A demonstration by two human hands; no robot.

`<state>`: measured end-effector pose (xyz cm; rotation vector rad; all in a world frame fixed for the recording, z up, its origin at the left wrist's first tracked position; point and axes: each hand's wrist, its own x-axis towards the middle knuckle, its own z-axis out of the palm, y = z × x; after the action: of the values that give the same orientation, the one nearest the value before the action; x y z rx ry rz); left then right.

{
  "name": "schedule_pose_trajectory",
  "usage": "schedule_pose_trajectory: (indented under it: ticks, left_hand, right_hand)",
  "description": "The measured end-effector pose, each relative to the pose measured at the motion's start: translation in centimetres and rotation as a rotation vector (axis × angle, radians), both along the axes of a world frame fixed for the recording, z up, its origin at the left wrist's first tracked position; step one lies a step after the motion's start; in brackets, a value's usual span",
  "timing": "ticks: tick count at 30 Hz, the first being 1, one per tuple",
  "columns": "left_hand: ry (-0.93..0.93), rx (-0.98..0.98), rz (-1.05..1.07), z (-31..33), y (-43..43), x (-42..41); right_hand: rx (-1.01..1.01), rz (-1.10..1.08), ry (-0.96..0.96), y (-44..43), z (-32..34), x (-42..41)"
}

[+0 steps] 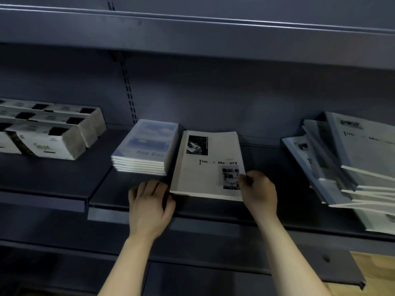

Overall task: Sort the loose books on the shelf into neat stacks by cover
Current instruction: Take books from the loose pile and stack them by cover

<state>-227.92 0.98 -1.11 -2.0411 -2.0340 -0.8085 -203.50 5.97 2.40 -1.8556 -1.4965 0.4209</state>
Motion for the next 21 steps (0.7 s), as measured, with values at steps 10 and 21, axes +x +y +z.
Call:
schedule_pose_trajectory:
  ticks: [10, 21]
  left_hand:
    - [0.034, 0.004, 0.031, -0.2, -0.1, 0.2]
    - [0.045, -0.019, 0.034, -0.2, 0.0, 0.1]
  right_hand:
    - [0.002, -0.063, -0.065, 0.3, 0.0, -0.4]
    - [-0.045, -0.029, -0.114, 1.4, 0.2, 0.9]
